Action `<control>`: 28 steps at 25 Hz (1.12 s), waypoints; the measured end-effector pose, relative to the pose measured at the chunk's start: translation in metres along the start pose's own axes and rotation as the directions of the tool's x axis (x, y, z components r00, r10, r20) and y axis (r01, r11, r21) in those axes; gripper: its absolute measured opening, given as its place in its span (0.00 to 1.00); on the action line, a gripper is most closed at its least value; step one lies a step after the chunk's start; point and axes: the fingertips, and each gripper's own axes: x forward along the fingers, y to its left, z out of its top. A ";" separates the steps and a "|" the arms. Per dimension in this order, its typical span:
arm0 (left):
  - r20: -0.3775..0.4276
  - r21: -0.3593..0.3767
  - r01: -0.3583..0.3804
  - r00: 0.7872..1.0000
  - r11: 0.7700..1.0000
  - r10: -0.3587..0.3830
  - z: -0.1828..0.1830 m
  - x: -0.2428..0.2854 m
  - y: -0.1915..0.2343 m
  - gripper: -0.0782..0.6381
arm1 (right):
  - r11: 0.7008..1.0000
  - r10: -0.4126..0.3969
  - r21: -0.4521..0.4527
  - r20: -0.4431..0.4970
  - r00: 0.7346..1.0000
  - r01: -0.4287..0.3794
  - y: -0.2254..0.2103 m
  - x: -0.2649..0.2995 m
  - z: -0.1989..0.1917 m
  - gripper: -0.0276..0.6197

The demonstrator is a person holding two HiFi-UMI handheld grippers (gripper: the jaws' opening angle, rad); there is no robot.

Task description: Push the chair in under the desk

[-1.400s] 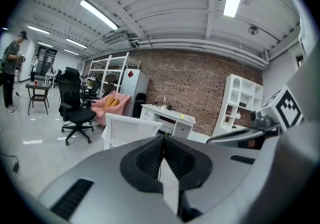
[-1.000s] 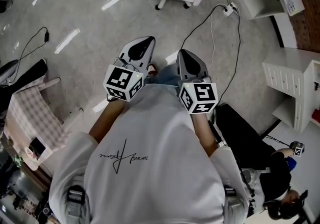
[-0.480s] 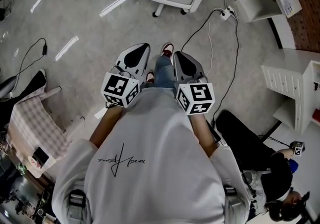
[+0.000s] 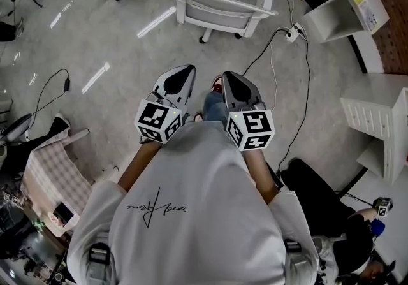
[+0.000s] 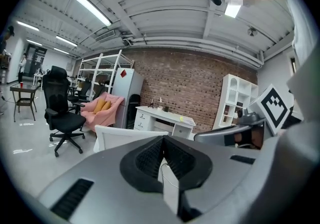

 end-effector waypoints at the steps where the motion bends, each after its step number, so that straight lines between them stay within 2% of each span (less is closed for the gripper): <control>1: 0.002 0.009 0.002 1.000 1.000 -0.002 0.005 0.008 0.001 0.11 | 1.000 0.003 0.000 0.004 1.000 -0.003 -0.005 0.005 0.005 0.08; 10: -0.013 0.044 -0.047 0.999 0.998 0.047 0.034 0.069 0.027 0.11 | 0.999 0.028 0.026 0.010 1.000 -0.029 -0.061 0.048 0.035 0.09; 16: -0.025 0.031 -0.072 0.997 0.997 0.073 0.044 0.111 0.035 0.11 | 0.997 0.062 0.036 0.017 0.998 -0.063 -0.099 0.075 0.049 0.09; 21: -0.053 0.083 -0.092 0.994 0.992 0.097 0.046 0.139 0.039 0.11 | 0.992 0.087 0.093 0.021 0.996 -0.089 -0.131 0.093 0.050 0.09; 28: -0.085 0.146 -0.146 0.983 0.978 0.160 0.043 0.147 0.056 0.11 | 0.988 0.132 0.083 -0.008 0.991 -0.131 -0.141 0.109 0.046 0.09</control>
